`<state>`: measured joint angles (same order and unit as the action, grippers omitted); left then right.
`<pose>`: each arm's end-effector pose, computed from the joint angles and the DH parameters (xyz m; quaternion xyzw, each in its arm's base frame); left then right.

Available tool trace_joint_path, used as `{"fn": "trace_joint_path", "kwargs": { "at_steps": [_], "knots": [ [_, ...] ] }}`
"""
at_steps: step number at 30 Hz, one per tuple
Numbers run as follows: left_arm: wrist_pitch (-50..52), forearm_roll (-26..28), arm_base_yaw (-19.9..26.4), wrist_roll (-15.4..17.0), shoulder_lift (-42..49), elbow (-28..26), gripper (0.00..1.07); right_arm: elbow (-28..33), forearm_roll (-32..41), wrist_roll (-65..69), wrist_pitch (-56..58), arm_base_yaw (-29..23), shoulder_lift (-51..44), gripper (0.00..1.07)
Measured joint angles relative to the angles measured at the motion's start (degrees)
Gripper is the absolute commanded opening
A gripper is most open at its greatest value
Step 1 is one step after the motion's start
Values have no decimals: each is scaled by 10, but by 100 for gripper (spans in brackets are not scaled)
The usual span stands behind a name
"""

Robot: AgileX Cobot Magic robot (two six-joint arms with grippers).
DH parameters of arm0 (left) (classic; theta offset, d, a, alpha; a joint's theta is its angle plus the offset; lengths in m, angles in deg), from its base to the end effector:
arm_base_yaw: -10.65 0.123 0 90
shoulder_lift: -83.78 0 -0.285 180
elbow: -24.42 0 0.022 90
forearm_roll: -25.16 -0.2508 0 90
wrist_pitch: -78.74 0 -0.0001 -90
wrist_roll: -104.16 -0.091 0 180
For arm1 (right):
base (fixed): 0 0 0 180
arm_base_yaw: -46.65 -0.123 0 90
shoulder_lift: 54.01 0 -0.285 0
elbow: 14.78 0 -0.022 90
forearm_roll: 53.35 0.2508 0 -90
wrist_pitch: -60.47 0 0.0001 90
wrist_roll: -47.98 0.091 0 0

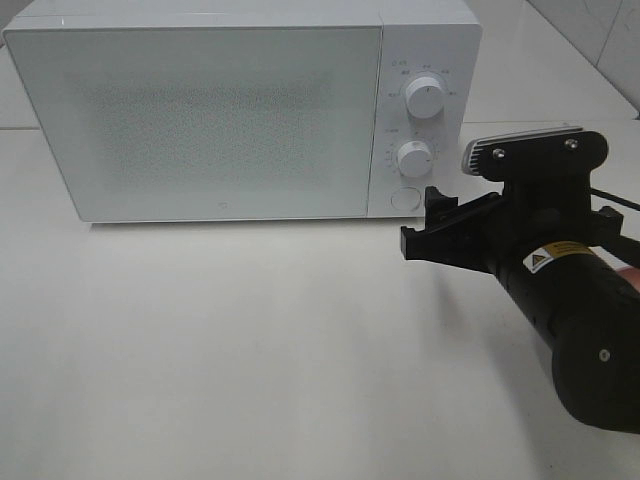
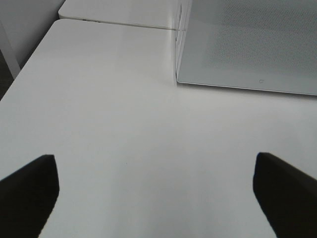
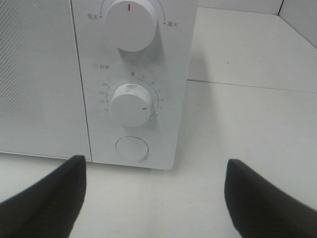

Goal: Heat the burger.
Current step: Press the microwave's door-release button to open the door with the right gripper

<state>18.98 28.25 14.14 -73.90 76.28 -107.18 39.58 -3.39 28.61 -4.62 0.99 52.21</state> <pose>-0.0050 -0.0046 0.2796 -0.0392 0.8453 -0.0197 0.5326 0.2175 0.1322 0.1489 -0.0324 0.7750 -0.0210 0.6308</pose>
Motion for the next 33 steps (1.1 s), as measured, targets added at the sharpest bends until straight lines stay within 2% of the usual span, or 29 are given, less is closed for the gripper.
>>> {"fn": "trace_joint_path", "kwargs": {
  "at_steps": [9, 15, 17, 24, 26, 29, 30, 32, 33],
  "knots": [
    [0, 0, 0, 0, 0, 0, 100, -23, 5, 2, 6, -7, 14, 75],
    [0, 0, 0, 0, 0, 0, 100, -23, 5, 80, 18, -7, 14, 70],
    [0, 0, 0, 0, 0, 0, 100, -23, 5, 174, 18, -7, 14, 67],
    [0, 0, 0, 0, 0, 0, 100, -23, 5, 347, 21, -7, 14, 54],
    [0, 0, 0, 0, 0, 0, 100, -23, 5, 443, 22, -7, 14, 47],
    [0, 0, 0, 0, 0, 0, 100, -23, 5, 468, 22, -7, 14, 45],
    [0, 0, 0, 0, 0, 0, 100, -23, 5, 525, 29, -7, 14, 39],
    [0, 0, 0, 0, 0, 0, 100, -23, 5, 556, 35, -7, 14, 37],
    [0, 0, 0, 0, 0, 0, 100, -23, 5, 611, 47, -7, 14, 32]
  ]
}}
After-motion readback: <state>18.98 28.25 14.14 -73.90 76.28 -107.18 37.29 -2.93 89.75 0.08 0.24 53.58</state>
